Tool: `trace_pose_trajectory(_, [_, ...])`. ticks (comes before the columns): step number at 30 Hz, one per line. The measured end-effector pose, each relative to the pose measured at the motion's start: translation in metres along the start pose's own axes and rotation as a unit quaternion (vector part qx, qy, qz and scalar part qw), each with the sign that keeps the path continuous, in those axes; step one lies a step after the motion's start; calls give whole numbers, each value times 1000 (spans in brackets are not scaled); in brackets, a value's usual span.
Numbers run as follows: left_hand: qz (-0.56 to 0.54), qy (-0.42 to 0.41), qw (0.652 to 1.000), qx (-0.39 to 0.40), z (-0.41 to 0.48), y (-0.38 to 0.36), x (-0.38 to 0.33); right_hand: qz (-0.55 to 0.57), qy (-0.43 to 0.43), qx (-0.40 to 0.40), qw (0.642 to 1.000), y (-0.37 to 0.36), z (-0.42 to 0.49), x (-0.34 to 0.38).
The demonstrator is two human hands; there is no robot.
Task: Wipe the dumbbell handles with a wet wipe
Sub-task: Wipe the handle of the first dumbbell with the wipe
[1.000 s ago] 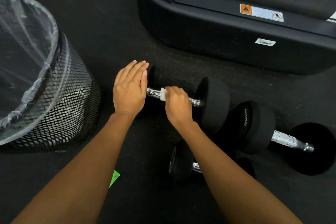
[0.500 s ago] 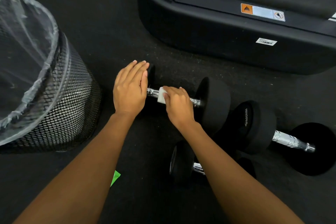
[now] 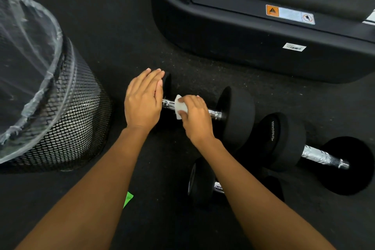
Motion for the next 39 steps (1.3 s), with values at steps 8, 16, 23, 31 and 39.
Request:
trace_pose_trajectory(8, [8, 1, 1000, 7, 1, 1, -1, -78, 60, 39, 994, -14, 18, 15])
trace_pose_trajectory(16, [0, 0, 1000, 2, 0, 0, 0, -75, 37, -23, 996, -7, -4, -4])
trace_pose_trajectory(23, [6, 6, 1000, 3, 0, 0, -1, -93, 37, -2, 995, -11, -1, 0])
trace_pose_trajectory(31, [3, 5, 1000, 5, 0, 1, -1, -65, 6, 65, 996, -10, 16, -9])
trace_pose_trajectory(39, [-1, -4, 1000, -6, -1, 0, 0, -8, 47, -24, 999, 1, -7, -4])
Point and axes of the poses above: each hand's wrist, its own z-axis towards the middle knuckle, its own y-axis out of the back of the hand, x = y × z, the point moved 2 cm from there along z, towards the middle knuckle, and after that the axes turned 13 degrees about y, right-handed, at the moved point
